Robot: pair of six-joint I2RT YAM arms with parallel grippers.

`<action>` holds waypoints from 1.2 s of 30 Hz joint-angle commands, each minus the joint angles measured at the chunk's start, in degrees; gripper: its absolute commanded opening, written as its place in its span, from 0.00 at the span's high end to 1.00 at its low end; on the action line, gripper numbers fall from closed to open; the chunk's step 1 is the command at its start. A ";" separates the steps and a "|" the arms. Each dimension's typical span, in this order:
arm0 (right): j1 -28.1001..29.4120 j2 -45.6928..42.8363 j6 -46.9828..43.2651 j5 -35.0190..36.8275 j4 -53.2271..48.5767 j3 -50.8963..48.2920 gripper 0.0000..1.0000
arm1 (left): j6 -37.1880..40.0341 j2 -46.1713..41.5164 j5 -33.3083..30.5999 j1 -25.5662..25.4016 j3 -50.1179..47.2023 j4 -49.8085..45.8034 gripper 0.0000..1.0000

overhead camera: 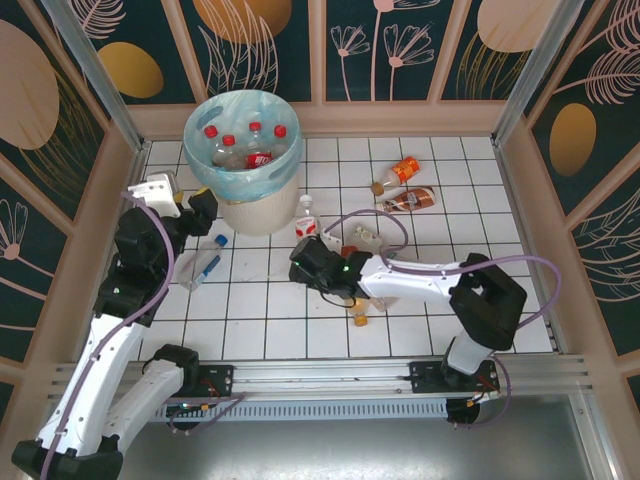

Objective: Put the plastic bottles in the bin

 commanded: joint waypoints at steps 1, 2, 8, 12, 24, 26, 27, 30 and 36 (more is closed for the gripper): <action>0.15 -4.41 -1.25 1.50 4.32 -4.12 0.60 | 0.31 1.06 2.35 -0.10 3.17 0.71 0.38; 0.15 -5.49 -1.80 1.16 5.65 -5.34 0.61 | 0.11 1.47 2.75 -0.11 3.77 0.71 0.38; 0.15 -12.62 -6.65 -0.37 13.50 -11.70 0.62 | -2.15 5.30 7.31 -0.07 8.48 1.06 0.38; 0.07 -17.91 -8.02 1.03 16.14 -16.19 0.62 | -3.85 8.75 11.80 -0.11 11.85 1.54 0.37; -0.03 -37.23 -23.40 -2.64 29.31 -26.87 0.65 | -14.67 17.66 34.98 -0.51 18.50 7.81 0.33; 0.00 -39.41 -25.90 -3.95 31.98 -27.87 0.68 | -16.78 19.19 38.01 -1.45 18.70 8.94 0.32; -0.03 -40.05 -26.85 -4.71 32.94 -28.03 0.69 | -17.47 20.13 39.26 -2.29 19.00 9.07 0.32; -0.03 -40.07 -29.28 -7.23 34.87 -27.22 0.69 | -18.36 22.82 42.55 -5.83 19.72 9.27 0.31; 0.47 -37.53 -30.60 -10.85 36.40 -24.91 0.69 | -19.92 25.33 46.84 -9.07 19.30 10.65 0.30</action>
